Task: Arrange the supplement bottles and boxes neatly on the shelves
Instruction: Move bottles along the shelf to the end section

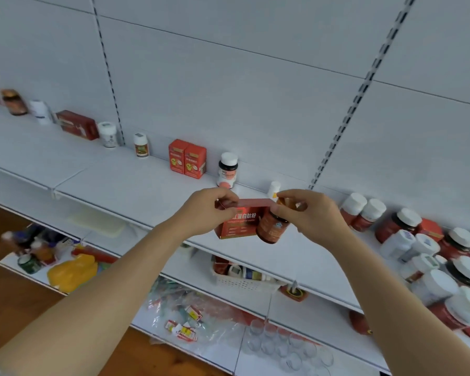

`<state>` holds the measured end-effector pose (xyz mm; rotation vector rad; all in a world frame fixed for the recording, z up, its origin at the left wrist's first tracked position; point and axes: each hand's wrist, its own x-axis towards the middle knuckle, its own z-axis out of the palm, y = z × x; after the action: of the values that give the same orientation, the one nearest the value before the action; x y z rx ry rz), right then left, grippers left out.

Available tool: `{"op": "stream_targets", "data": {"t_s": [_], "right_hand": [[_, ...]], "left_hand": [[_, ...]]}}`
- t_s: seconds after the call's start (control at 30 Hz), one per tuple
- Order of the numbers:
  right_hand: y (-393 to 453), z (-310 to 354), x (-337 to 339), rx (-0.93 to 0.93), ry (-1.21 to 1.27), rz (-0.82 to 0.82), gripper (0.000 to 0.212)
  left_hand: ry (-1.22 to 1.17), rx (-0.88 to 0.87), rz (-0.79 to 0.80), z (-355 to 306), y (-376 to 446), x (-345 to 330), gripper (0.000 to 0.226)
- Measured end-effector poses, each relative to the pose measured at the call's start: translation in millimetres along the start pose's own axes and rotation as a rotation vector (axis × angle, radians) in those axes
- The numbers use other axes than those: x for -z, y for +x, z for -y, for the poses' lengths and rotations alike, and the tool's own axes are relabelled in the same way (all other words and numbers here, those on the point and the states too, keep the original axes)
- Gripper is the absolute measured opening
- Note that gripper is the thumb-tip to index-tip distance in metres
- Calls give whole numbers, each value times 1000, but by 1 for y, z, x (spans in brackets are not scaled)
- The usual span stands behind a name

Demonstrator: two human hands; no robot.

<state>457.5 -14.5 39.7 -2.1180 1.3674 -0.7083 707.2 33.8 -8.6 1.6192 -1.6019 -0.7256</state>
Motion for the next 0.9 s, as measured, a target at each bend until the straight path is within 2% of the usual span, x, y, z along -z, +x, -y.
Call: {"op": "stream_targets", "data": {"t_s": [0.23,0.47,0.63,0.7,0.9], "right_hand": [[68,34,-41,48,110,177,32],[120,86,-104,187,-5,323,38],[152,129,-152,220,-82,320,40],[162,151,-176,246,-116,296,34],[186,228,-258,275,-115,213,40]], "left_hand": [[99,81,-73,39,19,67,26],[221,180,-71,96,20,137,43],[225,164,-93,144,24,197,41],[206,179,-86,168,23,226,39],[270,153,-91,236,15,328,40]]}}
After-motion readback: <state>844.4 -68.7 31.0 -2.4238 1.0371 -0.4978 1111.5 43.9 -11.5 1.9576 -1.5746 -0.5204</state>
